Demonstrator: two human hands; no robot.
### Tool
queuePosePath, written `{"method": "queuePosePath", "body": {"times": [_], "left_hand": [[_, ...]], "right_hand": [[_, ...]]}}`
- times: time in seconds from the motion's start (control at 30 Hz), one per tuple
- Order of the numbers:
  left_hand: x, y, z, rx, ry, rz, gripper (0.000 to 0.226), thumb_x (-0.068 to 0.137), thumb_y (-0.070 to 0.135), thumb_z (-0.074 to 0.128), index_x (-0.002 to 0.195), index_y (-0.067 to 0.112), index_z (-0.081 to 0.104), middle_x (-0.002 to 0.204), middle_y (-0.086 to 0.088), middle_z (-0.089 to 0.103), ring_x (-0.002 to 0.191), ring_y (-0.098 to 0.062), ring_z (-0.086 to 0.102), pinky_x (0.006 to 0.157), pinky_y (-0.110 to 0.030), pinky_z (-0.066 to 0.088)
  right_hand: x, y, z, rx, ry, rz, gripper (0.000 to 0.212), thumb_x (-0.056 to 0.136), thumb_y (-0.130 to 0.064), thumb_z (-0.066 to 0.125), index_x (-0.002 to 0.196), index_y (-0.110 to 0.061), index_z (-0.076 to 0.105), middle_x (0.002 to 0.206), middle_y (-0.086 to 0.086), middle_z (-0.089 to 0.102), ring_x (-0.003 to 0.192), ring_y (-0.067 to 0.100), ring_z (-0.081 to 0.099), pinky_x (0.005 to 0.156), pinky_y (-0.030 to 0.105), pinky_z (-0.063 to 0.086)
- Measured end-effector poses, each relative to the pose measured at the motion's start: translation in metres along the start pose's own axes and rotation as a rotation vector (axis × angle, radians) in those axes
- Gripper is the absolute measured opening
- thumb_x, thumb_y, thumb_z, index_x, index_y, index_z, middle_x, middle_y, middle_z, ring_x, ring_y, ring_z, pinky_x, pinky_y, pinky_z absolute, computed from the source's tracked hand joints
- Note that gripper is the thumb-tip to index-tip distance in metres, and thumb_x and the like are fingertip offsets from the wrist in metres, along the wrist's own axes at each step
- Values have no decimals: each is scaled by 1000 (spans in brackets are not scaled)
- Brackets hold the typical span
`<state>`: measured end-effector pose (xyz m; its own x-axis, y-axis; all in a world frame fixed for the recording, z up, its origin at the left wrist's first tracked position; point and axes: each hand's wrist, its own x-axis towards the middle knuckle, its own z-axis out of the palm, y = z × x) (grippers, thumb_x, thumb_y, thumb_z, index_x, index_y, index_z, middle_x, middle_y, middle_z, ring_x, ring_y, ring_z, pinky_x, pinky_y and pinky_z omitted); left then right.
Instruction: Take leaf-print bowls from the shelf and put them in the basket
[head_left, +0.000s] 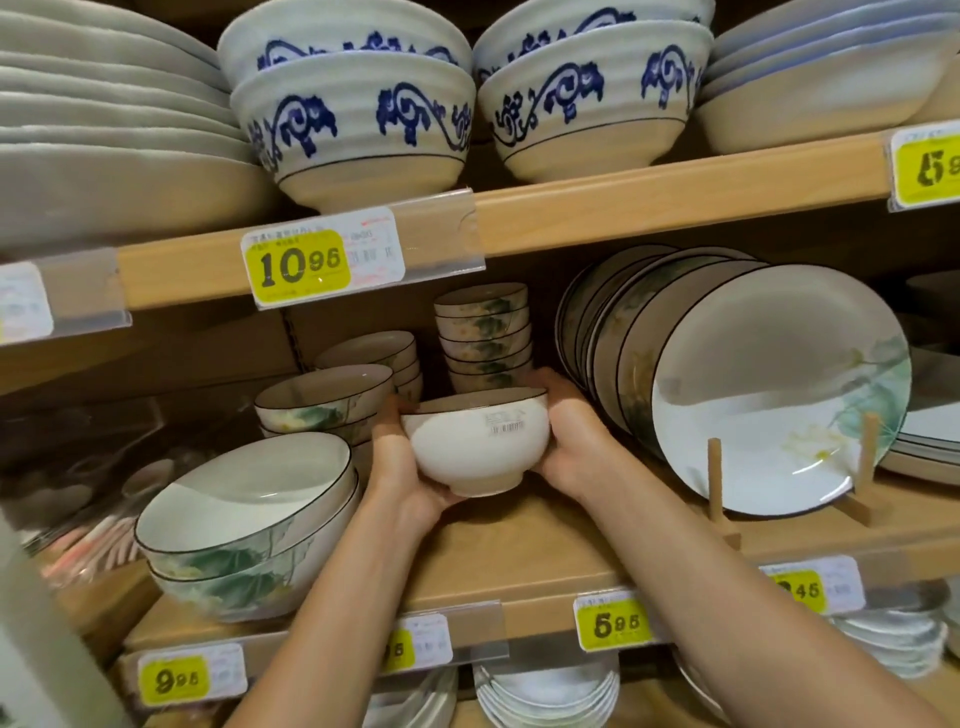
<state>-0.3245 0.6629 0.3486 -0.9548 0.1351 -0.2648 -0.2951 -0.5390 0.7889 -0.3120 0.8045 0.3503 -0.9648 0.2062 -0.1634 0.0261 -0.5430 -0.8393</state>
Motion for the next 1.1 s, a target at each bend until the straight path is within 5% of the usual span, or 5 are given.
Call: {"method": "queuePosePath", "body": {"times": [0.27,0.37,0.5,0.93,1.1], "left_hand": [[4,-1,-5,-31,-104,-61,63,85,71,42,108,17,66,98,-17,75,96,-41,67,75,-63,52],[-4,-14,2,-43,-88,105,44,87,56,54,110,20,64,110,-17,72,102,-37,67,89,-61,51],[-8,-24,14,66,110,300,37,87,48,61,109,20,54,99,-10,69,87,-26,68,73,-42,58],[11,-8,9,-199,-125,-1,61,84,68,49,111,15,64,110,-21,69,107,-42,62,95,-65,45],[32,-18,25,57,100,210,37,98,43,45,109,12,61,116,-11,66,90,-21,62,84,-33,51]], "right_hand": [[4,4,1,178,-47,53,16,87,-24,55,88,-10,64,81,15,71,78,35,66,85,52,54],[4,8,11,90,84,-23,27,90,-37,57,107,-17,61,94,14,71,82,34,69,78,51,58],[1,22,18,-116,217,-238,25,91,-45,51,110,-30,45,99,6,63,87,24,65,64,35,57],[18,12,12,155,141,-111,36,89,-45,53,106,-16,66,93,13,73,82,33,70,73,46,60],[48,6,24,32,278,-200,44,93,-39,42,124,-12,58,116,15,65,102,33,63,87,41,53]]}}
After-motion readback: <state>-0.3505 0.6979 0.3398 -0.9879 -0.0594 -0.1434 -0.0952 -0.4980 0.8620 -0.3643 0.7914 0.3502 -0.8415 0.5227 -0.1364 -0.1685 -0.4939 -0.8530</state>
